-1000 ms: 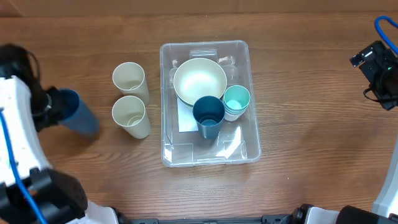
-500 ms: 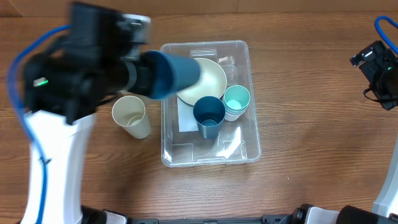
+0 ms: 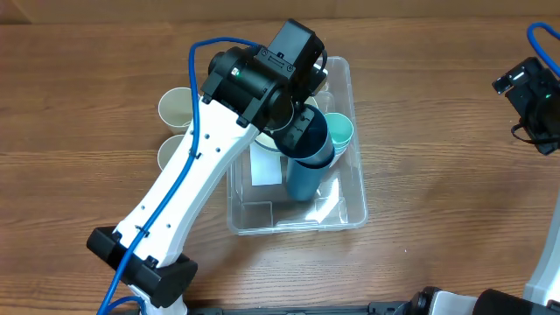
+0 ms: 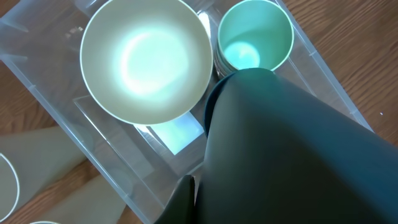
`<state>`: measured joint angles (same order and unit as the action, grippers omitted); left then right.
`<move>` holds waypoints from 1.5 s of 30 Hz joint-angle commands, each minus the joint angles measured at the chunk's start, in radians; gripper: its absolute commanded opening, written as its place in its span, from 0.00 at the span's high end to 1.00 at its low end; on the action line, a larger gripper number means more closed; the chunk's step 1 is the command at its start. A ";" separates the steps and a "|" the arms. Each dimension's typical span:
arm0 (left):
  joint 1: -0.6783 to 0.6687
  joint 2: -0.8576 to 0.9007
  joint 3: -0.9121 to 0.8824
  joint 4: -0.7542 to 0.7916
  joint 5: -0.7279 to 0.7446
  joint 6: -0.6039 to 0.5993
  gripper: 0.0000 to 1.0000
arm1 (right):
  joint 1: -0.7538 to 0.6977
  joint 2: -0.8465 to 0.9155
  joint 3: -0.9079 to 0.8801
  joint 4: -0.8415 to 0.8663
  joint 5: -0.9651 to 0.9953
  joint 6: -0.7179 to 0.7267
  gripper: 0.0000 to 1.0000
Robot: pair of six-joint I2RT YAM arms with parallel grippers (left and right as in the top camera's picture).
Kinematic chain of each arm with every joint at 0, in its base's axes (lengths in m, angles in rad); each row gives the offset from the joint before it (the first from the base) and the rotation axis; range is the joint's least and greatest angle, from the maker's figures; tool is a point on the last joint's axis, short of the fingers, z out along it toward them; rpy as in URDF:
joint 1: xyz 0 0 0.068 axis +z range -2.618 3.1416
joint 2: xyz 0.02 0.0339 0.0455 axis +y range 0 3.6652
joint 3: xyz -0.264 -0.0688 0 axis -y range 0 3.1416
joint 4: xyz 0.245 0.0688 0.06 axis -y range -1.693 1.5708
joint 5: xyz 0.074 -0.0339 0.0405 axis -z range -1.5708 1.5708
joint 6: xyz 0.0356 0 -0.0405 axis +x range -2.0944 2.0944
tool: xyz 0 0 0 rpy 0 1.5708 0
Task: Pack container
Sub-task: 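Stack the second dark blue cup onto the first in the bin, then grasp the far beige cup with the left gripper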
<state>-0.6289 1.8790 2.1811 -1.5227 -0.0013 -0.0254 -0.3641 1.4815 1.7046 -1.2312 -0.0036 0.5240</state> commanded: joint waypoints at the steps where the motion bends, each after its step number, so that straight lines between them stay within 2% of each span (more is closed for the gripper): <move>1: 0.000 -0.012 0.024 -0.005 -0.017 0.003 0.96 | 0.004 -0.008 0.003 0.003 -0.001 0.008 0.00; 10: 0.000 -0.011 0.023 -0.107 -0.017 0.004 0.95 | 0.004 -0.008 0.003 0.003 -0.001 0.008 0.00; 12: 0.000 -0.010 0.019 -0.112 -0.017 0.004 0.88 | 0.004 -0.008 0.003 0.003 -0.001 0.008 0.00; 13: 0.000 -0.007 0.015 -0.111 -0.016 0.004 0.80 | 0.004 -0.008 0.003 0.003 -0.001 0.008 0.00; 16: 0.000 0.007 0.013 -0.108 0.001 0.003 0.68 | 0.004 -0.008 0.003 0.003 -0.001 0.008 0.00; 20: 0.001 0.008 0.027 -0.097 -0.003 0.002 0.70 | 0.004 -0.008 0.003 0.003 -0.001 0.008 0.00; 21: 0.006 0.004 0.052 -0.110 -0.028 -0.016 0.62 | 0.004 -0.008 0.003 0.003 -0.001 0.008 0.00; 23: 0.028 0.000 0.128 -0.159 -0.114 -0.091 0.57 | 0.004 -0.008 0.003 0.003 -0.001 0.008 0.00; 24: 0.050 -0.007 0.170 -0.167 -0.160 -0.119 0.55 | 0.004 -0.008 0.003 0.003 -0.001 0.008 0.00; 25: 0.083 -0.026 0.197 -0.167 -0.173 -0.146 0.45 | 0.004 -0.008 0.003 0.003 -0.001 0.008 0.00; 27: 0.182 -0.058 0.223 -0.167 -0.189 -0.190 0.38 | 0.004 -0.008 0.003 0.003 -0.001 0.008 0.00; 30: 0.386 -0.064 0.218 -0.167 -0.142 -0.201 0.32 | 0.004 -0.008 0.003 0.003 -0.001 0.008 0.00; 34: 0.632 -0.013 0.135 -0.159 0.018 -0.199 0.32 | 0.004 -0.008 0.003 0.003 -0.001 0.008 0.00; 36: 0.679 0.013 0.101 -0.144 0.051 -0.193 0.32 | 0.004 -0.008 0.003 0.003 -0.001 0.008 0.00; 40: 0.720 0.093 0.009 -0.068 0.156 -0.085 0.32 | 0.004 -0.008 0.003 0.003 -0.001 0.008 0.00; 45: 0.713 0.214 -0.029 -0.069 0.142 -0.073 0.32 | 0.004 -0.008 0.003 0.003 -0.001 0.008 0.00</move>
<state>0.0910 2.0342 2.1662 -1.5921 0.1097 -0.1413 -0.3641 1.4815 1.7046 -1.2316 -0.0032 0.5240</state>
